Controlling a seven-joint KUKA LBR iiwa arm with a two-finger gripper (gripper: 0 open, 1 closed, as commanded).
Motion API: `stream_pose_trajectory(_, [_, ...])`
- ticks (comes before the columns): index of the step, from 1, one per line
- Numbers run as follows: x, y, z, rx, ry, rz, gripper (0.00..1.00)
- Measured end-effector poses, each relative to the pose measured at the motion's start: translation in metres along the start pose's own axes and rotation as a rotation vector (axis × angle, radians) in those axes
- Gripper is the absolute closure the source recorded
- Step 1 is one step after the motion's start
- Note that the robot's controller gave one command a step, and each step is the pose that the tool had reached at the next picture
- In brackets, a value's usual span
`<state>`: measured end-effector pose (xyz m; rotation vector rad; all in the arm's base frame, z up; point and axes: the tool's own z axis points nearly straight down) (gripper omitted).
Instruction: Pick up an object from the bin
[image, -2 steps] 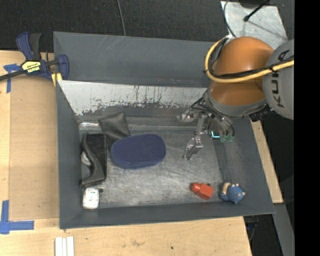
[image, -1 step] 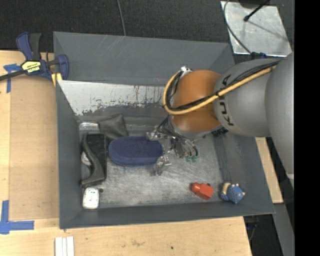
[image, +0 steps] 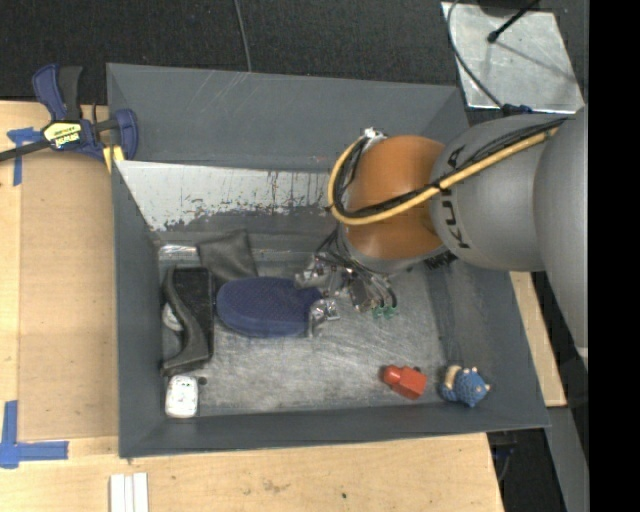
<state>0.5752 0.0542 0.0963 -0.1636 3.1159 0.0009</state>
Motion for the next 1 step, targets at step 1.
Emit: stream_pose_trajectory(1, [-0.0083, -0.0016, -0.1454, 0.0, 0.009, -0.13, 1.0])
